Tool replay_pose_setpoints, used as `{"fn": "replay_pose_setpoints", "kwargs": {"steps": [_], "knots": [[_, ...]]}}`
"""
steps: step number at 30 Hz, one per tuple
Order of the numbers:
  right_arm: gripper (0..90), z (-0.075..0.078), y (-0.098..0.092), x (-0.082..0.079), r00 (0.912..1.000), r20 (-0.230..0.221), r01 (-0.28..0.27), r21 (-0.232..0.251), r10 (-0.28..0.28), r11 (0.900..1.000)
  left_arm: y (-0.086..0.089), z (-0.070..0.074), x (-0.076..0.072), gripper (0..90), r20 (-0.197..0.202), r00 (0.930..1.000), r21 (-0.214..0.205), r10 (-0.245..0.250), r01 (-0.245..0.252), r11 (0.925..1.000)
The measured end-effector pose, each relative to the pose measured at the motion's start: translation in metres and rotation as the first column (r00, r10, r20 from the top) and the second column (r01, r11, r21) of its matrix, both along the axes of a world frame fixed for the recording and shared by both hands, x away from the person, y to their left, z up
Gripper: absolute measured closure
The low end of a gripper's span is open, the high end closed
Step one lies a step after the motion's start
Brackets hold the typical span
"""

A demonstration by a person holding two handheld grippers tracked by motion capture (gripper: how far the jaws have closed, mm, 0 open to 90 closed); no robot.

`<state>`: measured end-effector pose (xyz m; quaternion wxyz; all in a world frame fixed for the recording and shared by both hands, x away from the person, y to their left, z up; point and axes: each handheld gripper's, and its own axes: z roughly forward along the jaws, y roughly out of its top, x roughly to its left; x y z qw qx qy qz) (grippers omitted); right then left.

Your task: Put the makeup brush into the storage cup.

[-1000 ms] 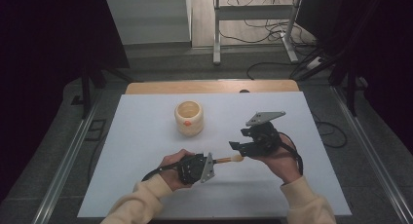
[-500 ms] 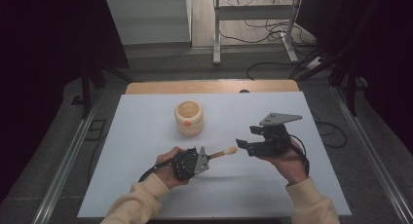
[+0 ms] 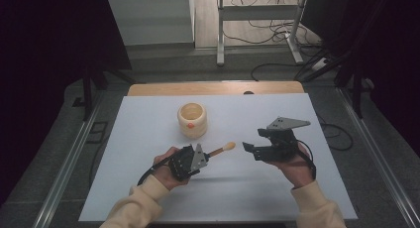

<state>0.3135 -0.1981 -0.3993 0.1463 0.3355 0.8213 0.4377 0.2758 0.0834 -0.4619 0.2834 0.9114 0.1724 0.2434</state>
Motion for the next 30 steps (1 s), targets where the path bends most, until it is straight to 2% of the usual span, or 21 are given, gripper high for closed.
{"fn": "replay_pose_setpoints", "kwargs": {"steps": [3,11,14,15,17,18,22,24,26,27,30], "knots": [[26.6,-0.003,0.000,0.000,1.0000,0.002,0.005,-0.010,-0.005,0.9999,0.006,0.003,0.002,78.8,-0.024,0.9997,-0.039,0.011,-0.012,0.9992],[26.2,-0.007,-0.001,-0.001,0.9999,0.008,0.009,-0.015,-0.009,0.9999,0.012,0.006,0.004,78.8,-0.050,0.9987,-0.079,0.011,-0.015,0.9968],[26.1,-0.008,-0.001,-0.001,0.9999,0.004,0.012,-0.008,-0.012,0.9999,0.014,0.007,0.005,78.8,-0.072,0.9974,-0.121,0.007,-0.015,0.9925],[26.1,-0.009,-0.001,-0.001,0.9999,0.006,0.011,-0.004,-0.011,0.9999,0.014,0.007,0.005,78.8,-0.072,0.9974,-0.121,0.007,-0.015,0.9925],[26.1,-0.010,-0.001,-0.002,0.9999,0.008,0.008,0.007,-0.008,0.9999,0.016,0.009,0.006,78.8,-0.094,0.9956,-0.173,0.007,-0.023,0.9846],[26.1,-0.010,-0.001,-0.002,0.9999,0.008,0.008,0.007,-0.008,0.9999,0.016,0.009,0.006,78.8,-0.094,0.9956,-0.173,0.007,-0.023,0.9846],[26.1,-0.010,-0.001,-0.003,0.9999,0.014,0.007,0.035,-0.008,0.9994,0.021,0.011,0.008,78.8,-0.125,0.9921,-0.243,0.012,-0.042,0.9692],[26.1,-0.011,-0.001,-0.003,0.9998,0.015,0.009,0.042,-0.009,0.9991,0.022,0.012,0.009,78.7,-0.135,0.9907,-0.263,0.018,-0.053,0.9632],[26.1,-0.012,-0.001,-0.003,0.9998,0.017,0.009,0.048,-0.010,0.9988,0.023,0.012,0.009,78.8,-0.137,0.9904,-0.269,0.019,-0.056,0.9615],[26.1,-0.013,-0.001,-0.003,0.9998,0.018,0.009,0.051,-0.010,0.9986,0.024,0.012,0.010,78.7,-0.144,0.9894,-0.283,0.022,-0.062,0.9572],[26.1,-0.014,-0.001,-0.003,0.9998,0.016,0.012,0.053,-0.012,0.9985,0.025,0.012,0.011,78.7,-0.147,0.9887,-0.288,0.027,-0.069,0.9551]]}}
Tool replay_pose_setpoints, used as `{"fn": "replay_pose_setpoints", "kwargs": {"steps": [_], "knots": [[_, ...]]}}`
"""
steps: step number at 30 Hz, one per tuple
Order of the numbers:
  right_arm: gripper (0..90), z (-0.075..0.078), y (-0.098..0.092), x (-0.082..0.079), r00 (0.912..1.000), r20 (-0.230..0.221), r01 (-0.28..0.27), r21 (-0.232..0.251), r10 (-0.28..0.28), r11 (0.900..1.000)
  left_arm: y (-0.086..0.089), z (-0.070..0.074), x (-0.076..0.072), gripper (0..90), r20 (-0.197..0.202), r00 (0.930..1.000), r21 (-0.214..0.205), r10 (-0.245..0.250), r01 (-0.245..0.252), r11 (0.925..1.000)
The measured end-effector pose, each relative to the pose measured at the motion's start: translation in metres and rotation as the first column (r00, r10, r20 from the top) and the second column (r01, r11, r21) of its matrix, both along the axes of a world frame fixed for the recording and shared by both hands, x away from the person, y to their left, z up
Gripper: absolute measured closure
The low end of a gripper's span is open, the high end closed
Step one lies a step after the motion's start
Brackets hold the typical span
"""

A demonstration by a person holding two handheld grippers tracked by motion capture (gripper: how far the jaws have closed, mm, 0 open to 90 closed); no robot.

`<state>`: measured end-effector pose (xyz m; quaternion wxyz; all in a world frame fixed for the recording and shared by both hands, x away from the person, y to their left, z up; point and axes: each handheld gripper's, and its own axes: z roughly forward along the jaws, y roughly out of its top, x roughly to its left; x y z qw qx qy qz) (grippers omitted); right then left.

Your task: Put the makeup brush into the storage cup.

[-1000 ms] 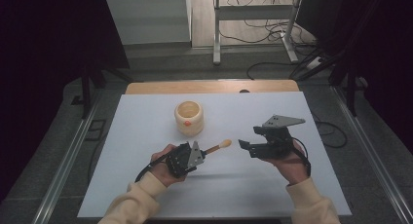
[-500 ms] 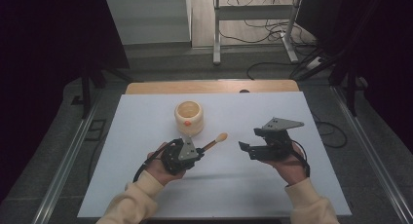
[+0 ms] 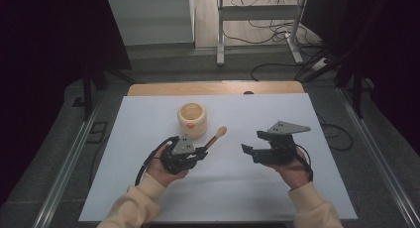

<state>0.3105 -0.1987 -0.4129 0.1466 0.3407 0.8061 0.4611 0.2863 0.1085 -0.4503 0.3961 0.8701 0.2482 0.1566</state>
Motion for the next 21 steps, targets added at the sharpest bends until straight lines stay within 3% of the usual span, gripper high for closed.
{"fn": "replay_pose_setpoints", "kwargs": {"steps": [14,21], "knots": [[26.1,-0.0028,0.0011,0.0000,1.0000,-0.004,-0.004,-0.012,0.004,0.9999,0.0015,-0.0001,0.0008,78.7,-0.011,0.9997,-0.064,0.023,-0.024,0.9977],[26.1,-0.0035,-0.0018,0.0000,1.0000,-0.008,-0.001,-0.013,0.001,0.9999,0.0086,0.0028,0.0025,78.7,-0.017,0.9985,-0.135,0.052,-0.053,0.9893]]}}
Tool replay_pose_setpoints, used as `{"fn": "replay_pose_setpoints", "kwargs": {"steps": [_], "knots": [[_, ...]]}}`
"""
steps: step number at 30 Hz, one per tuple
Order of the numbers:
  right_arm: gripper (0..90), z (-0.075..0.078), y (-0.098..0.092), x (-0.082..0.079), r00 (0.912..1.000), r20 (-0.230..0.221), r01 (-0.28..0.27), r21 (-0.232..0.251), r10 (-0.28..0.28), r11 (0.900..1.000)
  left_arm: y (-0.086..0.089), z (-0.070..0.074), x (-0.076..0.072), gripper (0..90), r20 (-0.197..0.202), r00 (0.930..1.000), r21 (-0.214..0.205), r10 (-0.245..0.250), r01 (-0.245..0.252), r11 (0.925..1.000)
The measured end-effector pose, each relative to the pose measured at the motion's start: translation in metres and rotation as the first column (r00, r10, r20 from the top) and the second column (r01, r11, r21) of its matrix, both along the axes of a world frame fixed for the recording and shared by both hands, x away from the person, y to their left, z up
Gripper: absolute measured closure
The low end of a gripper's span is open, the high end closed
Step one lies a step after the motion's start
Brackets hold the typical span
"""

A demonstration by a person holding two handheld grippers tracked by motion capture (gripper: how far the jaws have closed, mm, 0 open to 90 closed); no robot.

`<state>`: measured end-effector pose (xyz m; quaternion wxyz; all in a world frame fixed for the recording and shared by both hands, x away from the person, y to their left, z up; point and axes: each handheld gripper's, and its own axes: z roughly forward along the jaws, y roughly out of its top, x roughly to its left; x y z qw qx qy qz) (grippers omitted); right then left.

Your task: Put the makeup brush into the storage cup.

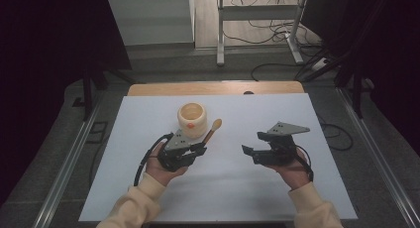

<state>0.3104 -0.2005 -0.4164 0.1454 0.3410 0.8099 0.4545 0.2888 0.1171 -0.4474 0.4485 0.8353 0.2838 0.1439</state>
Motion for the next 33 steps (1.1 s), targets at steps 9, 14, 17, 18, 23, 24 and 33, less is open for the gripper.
{"fn": "replay_pose_setpoints", "kwargs": {"steps": [9,14,17,18,23,24,33], "knots": [[22.8,-0.006,-0.011,-0.005,0.9999,0.004,-0.011,-0.018,0.012,0.9998,0.008,0.003,0.002,78.7,-0.004,0.9997,-0.048,0.024,-0.024,0.9986],[21.7,-0.014,-0.029,-0.006,0.9999,0.012,-0.006,-0.032,0.006,0.9995,0.010,0.006,0.004,78.7,0.000,0.9993,-0.061,0.038,-0.038,0.9974],[21.7,-0.016,-0.033,-0.005,0.9999,0.010,0.003,-0.033,-0.003,0.9995,0.011,0.008,0.004,78.7,0.002,0.9993,-0.069,0.038,-0.038,0.9969],[21.7,-0.018,-0.036,-0.006,0.9999,0.012,0.007,-0.039,-0.006,0.9992,0.011,0.009,0.004,78.7,0.005,0.9992,-0.072,0.039,-0.038,0.9967],[21.6,-0.026,-0.043,-0.009,0.9999,0.013,0.007,-0.059,-0.007,0.9982,0.010,0.011,0.007,78.7,0.001,0.9992,-0.083,0.039,-0.039,0.9958],[21.6,-0.028,-0.044,-0.010,0.9999,0.015,0.009,-0.067,-0.008,0.9977,0.010,0.012,0.009,78.7,0.001,0.9992,-0.084,0.041,-0.041,0.9956],[21.5,-0.033,-0.058,-0.011,0.9992,0.021,0.036,-0.061,-0.035,0.9975,0.009,0.025,0.019,78.7,0.004,0.9975,-0.103,0.071,-0.070,0.9922]]}}
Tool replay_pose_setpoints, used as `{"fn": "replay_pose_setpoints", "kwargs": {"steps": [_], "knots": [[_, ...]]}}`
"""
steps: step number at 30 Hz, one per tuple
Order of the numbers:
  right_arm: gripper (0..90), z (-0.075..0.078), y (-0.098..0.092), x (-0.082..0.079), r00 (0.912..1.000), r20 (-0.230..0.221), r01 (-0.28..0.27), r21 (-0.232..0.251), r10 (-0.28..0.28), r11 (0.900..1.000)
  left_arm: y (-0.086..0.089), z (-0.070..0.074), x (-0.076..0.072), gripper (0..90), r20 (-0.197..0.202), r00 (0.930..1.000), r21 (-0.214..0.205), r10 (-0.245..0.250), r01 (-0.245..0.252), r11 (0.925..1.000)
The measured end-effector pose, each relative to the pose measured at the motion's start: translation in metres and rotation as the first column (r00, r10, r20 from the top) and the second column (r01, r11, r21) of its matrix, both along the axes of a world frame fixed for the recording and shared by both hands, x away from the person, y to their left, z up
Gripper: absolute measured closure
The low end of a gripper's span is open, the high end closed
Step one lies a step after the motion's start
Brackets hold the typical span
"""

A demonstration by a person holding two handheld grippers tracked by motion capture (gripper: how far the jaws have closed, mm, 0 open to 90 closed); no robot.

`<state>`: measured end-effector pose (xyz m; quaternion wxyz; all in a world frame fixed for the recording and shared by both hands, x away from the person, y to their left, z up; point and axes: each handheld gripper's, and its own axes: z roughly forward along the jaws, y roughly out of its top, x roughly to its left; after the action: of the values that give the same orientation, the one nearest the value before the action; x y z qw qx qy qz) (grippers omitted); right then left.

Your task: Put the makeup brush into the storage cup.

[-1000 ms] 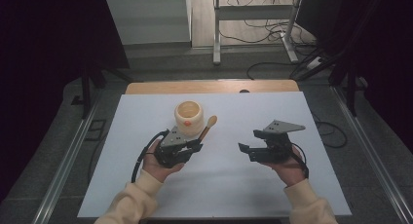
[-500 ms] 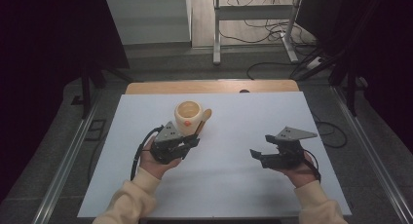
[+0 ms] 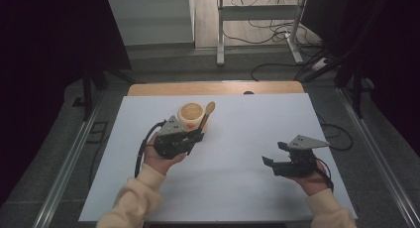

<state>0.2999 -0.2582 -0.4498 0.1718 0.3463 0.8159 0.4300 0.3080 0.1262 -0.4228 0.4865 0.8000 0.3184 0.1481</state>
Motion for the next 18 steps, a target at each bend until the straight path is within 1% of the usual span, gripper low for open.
{"fn": "replay_pose_setpoints", "kwargs": {"steps": [6,11,14,15,18], "knots": [[21.5,-0.002,-0.001,0.001,1.0000,0.000,0.006,0.000,-0.006,1.0000,-0.001,0.007,0.002,78.7,0.013,0.9999,0.005,0.007,-0.007,1.0000],[21.5,-0.003,0.001,0.001,0.9999,0.004,0.011,-0.006,-0.011,0.9999,0.002,0.013,0.002,78.7,0.026,0.9996,-0.011,0.009,-0.009,0.9999],[21.5,-0.003,0.002,0.001,0.9999,0.003,0.012,-0.008,-0.012,0.9999,0.003,0.013,0.003,78.7,0.026,0.9996,-0.016,0.014,-0.014,0.9998],[21.5,-0.004,0.002,0.000,0.9999,0.004,0.011,-0.013,-0.011,0.9998,0.005,0.014,0.003,78.7,0.028,0.9995,-0.027,0.018,-0.017,0.9995],[21.5,-0.004,0.002,0.000,0.9999,0.005,0.011,-0.014,-0.011,0.9998,0.006,0.016,0.004,78.7,0.031,0.9992,-0.034,0.024,-0.023,0.9992]]}}
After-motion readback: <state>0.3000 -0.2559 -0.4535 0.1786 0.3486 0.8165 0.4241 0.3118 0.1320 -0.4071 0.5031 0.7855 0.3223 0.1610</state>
